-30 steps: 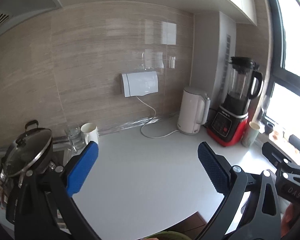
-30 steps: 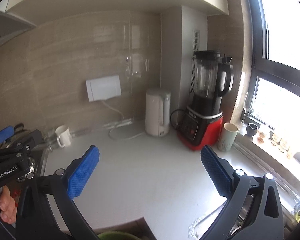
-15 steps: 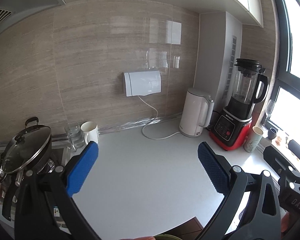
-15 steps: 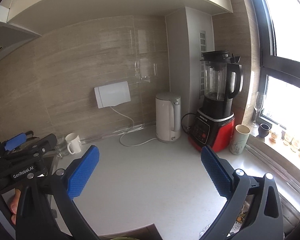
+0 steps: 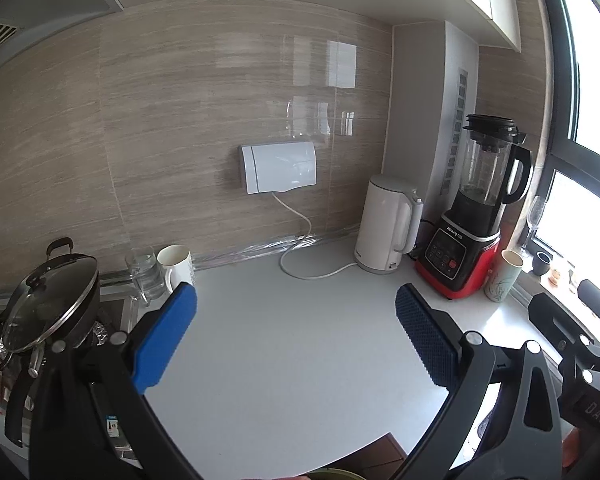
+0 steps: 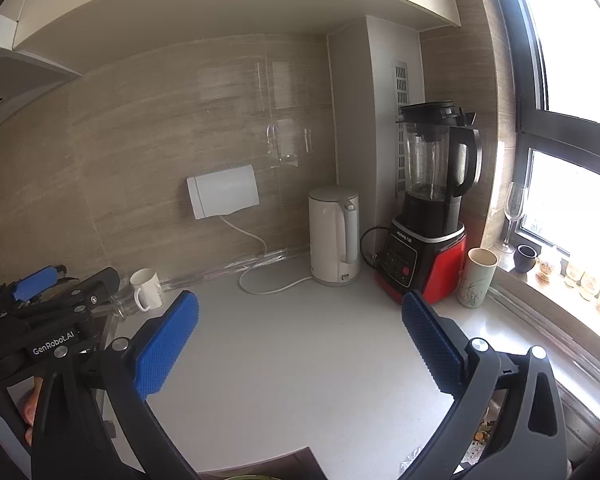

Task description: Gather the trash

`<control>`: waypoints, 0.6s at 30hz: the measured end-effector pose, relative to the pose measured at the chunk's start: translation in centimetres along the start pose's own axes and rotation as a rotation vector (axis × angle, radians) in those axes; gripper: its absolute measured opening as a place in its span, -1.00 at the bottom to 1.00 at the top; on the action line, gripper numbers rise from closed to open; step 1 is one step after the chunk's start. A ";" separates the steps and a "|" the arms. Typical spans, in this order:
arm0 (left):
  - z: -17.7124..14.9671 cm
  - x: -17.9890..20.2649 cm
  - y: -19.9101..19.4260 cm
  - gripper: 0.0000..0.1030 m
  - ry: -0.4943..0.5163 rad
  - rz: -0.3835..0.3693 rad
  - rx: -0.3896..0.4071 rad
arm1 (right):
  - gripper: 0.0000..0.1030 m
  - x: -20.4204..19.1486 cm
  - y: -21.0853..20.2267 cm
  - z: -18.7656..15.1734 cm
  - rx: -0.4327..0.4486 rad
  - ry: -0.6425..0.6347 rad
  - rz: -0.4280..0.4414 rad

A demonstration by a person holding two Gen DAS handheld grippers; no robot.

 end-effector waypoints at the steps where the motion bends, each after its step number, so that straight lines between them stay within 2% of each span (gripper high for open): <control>1: 0.0 0.1 0.0 0.85 0.004 0.000 0.000 | 0.96 0.1 -0.1 0.0 0.000 -0.001 -0.001; 18: -0.2 0.6 0.4 0.85 0.004 -0.032 -0.018 | 0.96 0.8 -0.6 0.0 0.002 0.002 -0.012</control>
Point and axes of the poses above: each gripper's, at about its wrist camera, not at the fingertips, and y roughly the way its jaws point, x to its right, z to its top, the point moved 9 cm from there along y, roughly the way its jaws point, and after that the axes turned 4 degrees about x, right-handed, at the moved point
